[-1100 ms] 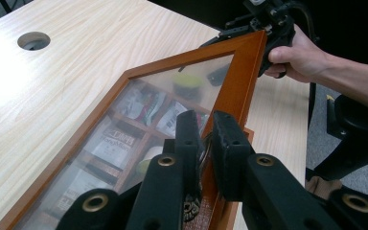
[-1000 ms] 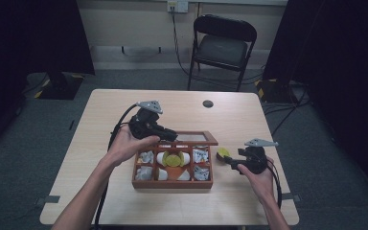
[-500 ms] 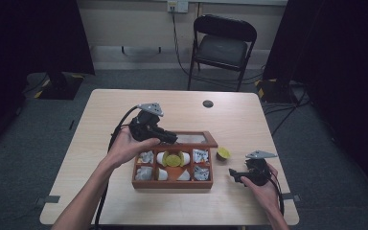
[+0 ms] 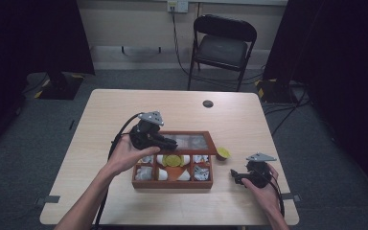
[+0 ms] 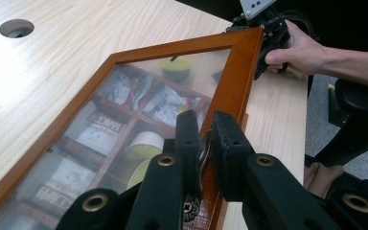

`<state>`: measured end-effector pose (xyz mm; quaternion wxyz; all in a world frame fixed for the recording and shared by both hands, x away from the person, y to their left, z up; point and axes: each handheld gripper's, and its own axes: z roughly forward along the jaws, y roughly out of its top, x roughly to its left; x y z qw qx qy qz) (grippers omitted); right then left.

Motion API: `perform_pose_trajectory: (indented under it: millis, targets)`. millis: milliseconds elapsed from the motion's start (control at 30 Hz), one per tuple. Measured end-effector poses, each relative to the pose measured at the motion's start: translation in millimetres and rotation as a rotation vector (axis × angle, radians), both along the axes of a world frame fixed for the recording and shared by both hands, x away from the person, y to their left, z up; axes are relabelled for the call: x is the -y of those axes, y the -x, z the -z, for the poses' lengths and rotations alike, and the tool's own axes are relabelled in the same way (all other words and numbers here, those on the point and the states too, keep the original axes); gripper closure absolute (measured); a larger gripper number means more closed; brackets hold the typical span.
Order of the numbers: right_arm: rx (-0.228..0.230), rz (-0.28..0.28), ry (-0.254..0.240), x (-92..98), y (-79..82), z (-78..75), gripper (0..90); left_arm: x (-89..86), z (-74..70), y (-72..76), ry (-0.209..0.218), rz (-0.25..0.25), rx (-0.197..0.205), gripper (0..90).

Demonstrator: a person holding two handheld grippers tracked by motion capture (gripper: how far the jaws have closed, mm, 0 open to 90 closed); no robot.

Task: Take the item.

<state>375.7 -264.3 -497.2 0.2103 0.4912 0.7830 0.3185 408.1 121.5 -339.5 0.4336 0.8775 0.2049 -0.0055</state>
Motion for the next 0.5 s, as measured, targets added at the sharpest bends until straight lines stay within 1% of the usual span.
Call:
perform_pose_trajectory:
  millis: [67, 200, 300, 400, 500]
  targets:
    - [0.000, 0.002, -0.001, -0.1, 0.2, 0.1, 12.9, -0.1, 4.2, 2.6, 0.003, 0.003, -0.002, 81.7]
    - [0.002, 0.003, -0.001, -0.1, 0.6, 0.1, 12.9, 1.3, 15.1, 10.0, -0.004, 0.011, -0.001, 81.7]
    - [0.006, 0.005, -0.004, 0.0, 1.2, 0.6, 12.9, 2.8, 24.9, 15.7, -0.022, 0.019, -0.010, 81.8]
    - [0.007, 0.004, -0.004, 0.0, 1.2, 0.6, 13.0, 3.4, 31.6, 18.4, -0.021, 0.022, -0.015, 81.9]
    - [0.006, 0.005, -0.004, 0.0, 1.2, 0.6, 12.9, 5.2, 40.6, 21.4, -0.040, 0.033, -0.026, 82.0]
